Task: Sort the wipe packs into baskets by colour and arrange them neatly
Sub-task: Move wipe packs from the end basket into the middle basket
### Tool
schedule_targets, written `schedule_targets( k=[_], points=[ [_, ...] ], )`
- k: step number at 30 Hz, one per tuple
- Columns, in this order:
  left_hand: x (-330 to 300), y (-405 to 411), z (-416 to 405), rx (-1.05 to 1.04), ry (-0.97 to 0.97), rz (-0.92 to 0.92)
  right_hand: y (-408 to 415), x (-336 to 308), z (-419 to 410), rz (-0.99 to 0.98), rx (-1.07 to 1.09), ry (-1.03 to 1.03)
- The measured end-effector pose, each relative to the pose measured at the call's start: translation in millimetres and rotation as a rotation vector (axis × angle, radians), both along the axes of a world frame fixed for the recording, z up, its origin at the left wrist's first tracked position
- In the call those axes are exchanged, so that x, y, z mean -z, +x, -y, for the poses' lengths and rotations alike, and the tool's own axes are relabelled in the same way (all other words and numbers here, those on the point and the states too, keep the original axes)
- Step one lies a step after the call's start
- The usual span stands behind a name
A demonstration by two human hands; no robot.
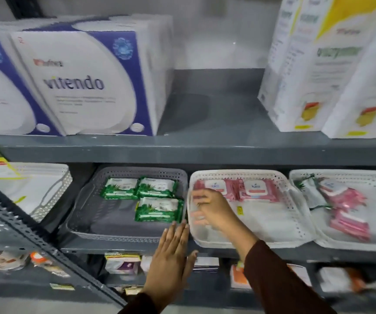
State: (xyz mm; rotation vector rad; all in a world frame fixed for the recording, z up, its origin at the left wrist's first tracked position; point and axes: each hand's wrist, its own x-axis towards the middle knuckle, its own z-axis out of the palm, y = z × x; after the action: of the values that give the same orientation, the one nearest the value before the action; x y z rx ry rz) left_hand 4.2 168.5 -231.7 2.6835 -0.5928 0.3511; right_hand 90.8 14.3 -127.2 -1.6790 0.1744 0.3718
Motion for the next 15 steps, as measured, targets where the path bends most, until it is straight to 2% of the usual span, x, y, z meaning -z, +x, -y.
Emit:
schedule_targets(
  k=[5, 6, 8, 10, 12, 15],
  points=[
    [-7.9, 1.3, 107.1, 0.170, -0.009, -0.012, -28.2, -1.2, 134.0, 0.164, 0.307, 0.034],
    [-8.6, 1.4, 129.3, 0.197, 0.003, -0.011, -31.5, 4.8, 162.0, 0.206, 0.387, -0.052],
    [-8.6, 1.5, 169.8, 0.256, 0.037, -0.021, -36.2, 17.6, 216.7, 0.294, 0.500, -0.364],
    [-9.0, -1.5, 211.5, 0.305, 0.097, -0.029, -43.3, 27.7, 273.8, 0.239, 0.541, -0.651],
    [-7.1, -3.5, 240.4, 0.328, 0.151, -0.029, -41.9, 40.4, 319.9, 0.086, 0.525, -0.855],
    [-4.1, -6.5, 275.3, 0.318, 0.166, -0.012, -35.9, 53.1, 363.5, -0.130, 0.469, -0.994]
  ],
)
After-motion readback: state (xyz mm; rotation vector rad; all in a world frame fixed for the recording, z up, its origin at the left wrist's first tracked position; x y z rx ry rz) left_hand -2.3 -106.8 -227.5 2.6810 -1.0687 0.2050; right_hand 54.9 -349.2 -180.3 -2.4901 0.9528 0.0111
